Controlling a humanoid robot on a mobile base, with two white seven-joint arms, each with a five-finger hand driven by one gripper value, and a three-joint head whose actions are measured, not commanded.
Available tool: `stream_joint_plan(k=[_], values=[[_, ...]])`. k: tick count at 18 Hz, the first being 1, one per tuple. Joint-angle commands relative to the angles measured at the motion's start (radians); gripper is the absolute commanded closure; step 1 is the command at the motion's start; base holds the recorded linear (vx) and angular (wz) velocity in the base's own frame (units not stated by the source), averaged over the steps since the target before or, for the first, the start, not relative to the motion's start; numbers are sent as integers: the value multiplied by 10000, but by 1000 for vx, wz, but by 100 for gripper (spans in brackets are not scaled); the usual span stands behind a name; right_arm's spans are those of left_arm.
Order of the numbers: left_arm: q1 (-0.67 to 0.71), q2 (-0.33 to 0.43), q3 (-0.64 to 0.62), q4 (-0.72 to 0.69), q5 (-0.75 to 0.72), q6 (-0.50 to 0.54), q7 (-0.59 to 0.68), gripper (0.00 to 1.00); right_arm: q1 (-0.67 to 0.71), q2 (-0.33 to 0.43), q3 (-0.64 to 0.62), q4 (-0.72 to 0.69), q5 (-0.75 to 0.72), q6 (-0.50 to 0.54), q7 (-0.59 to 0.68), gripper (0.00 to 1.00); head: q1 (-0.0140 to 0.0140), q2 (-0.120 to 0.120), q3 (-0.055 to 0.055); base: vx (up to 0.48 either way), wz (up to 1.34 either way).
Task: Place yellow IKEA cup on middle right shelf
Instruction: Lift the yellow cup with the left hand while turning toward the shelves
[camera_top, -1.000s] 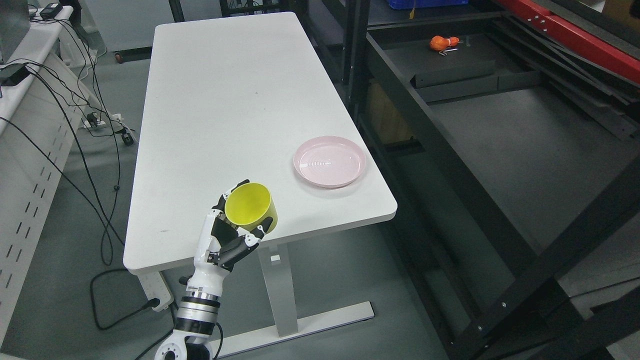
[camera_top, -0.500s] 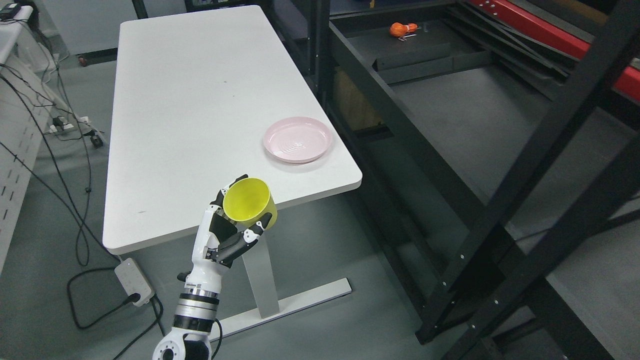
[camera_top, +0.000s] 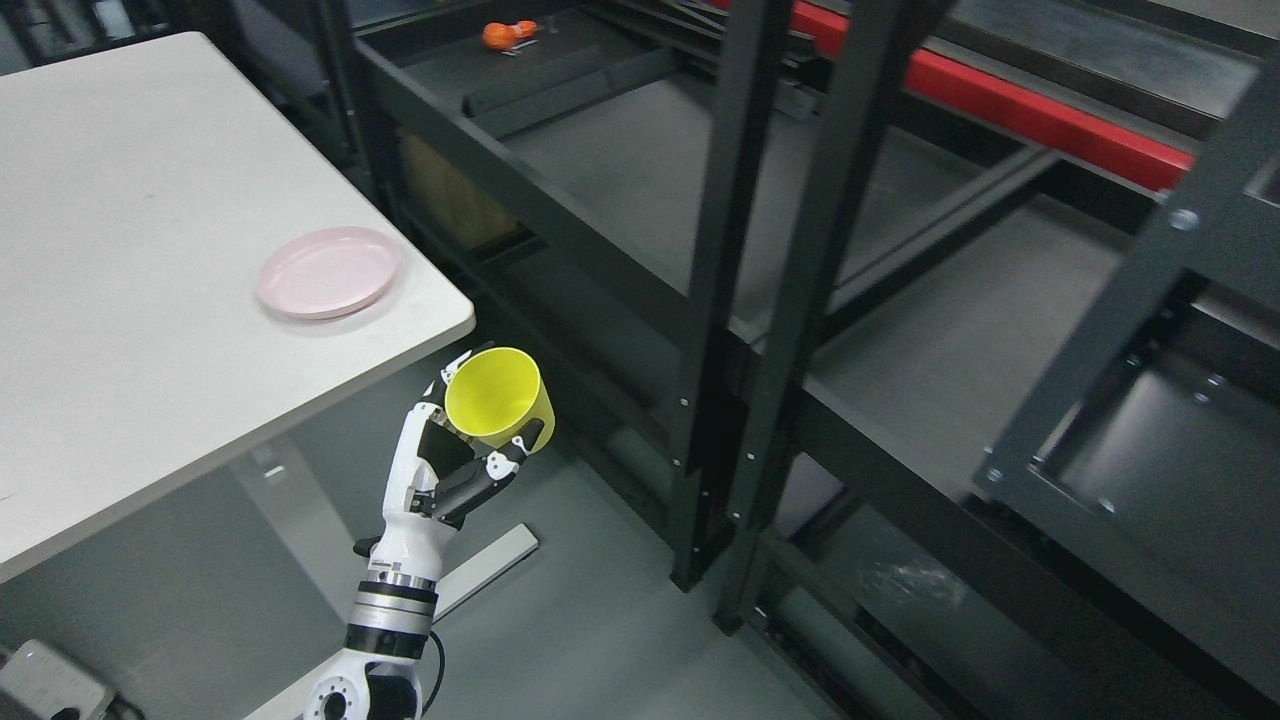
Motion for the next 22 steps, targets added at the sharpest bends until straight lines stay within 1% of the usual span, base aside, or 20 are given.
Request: stream_joint_plan(k=[1, 13, 17, 22], values=[[-60, 175, -12, -69, 0, 19, -9, 96, 139, -174, 169, 0, -245, -4, -8, 1, 0, 0, 0, -205, -857], [-229, 175, -12, -53, 0, 249, -9, 96, 139, -174, 169, 0, -245, -4, -8, 1, 0, -4, 0, -151, -984], [-259, 175, 4, -38, 0, 249, -9, 96, 139, -174, 169, 0, -245, -4, -8, 1, 0, -5, 0, -70, -509], [-259, 175, 4, -38, 0, 249, -9, 95, 139, -174, 169, 0, -245, -4, -8, 1, 0, -5, 0, 21, -49]])
